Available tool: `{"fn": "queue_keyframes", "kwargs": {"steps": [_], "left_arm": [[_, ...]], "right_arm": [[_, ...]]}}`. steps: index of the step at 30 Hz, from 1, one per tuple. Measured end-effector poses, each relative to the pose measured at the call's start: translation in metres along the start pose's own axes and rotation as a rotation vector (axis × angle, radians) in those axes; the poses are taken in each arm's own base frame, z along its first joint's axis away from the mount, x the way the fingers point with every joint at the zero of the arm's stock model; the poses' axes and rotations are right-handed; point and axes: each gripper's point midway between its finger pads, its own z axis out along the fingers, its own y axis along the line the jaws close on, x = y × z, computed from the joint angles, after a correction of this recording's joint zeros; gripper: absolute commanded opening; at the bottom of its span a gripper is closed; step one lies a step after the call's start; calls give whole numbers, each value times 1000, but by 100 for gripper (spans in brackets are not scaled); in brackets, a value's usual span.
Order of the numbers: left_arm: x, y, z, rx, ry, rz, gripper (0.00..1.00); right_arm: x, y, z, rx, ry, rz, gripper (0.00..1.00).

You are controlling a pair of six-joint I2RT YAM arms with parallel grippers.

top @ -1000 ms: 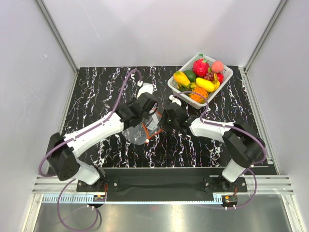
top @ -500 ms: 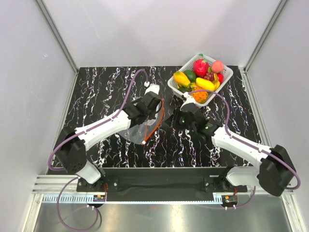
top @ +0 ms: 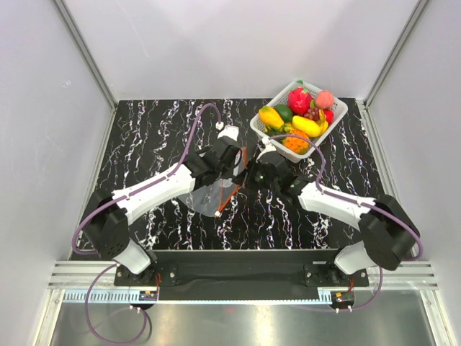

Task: Place the food in the zip-top bag and seal the zipper
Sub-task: Open the zipper of the food storage bag.

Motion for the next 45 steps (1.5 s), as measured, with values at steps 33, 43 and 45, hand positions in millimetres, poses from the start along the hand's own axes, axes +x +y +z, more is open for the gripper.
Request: {"fn": "queue_keyframes", "kwargs": {"steps": [33, 43, 45], "left_arm": [[-21, -34, -35, 241, -48, -146, 0], [-20, -30, -35, 238, -38, -134, 0], [-21, -29, -35, 235, -38, -123, 0]], "right_arm": [[24, -13, 67, -101, 25, 189, 71], [28, -34, 62, -14, 15, 182, 100], [27, -35, 59, -6, 8, 177, 100]]}}
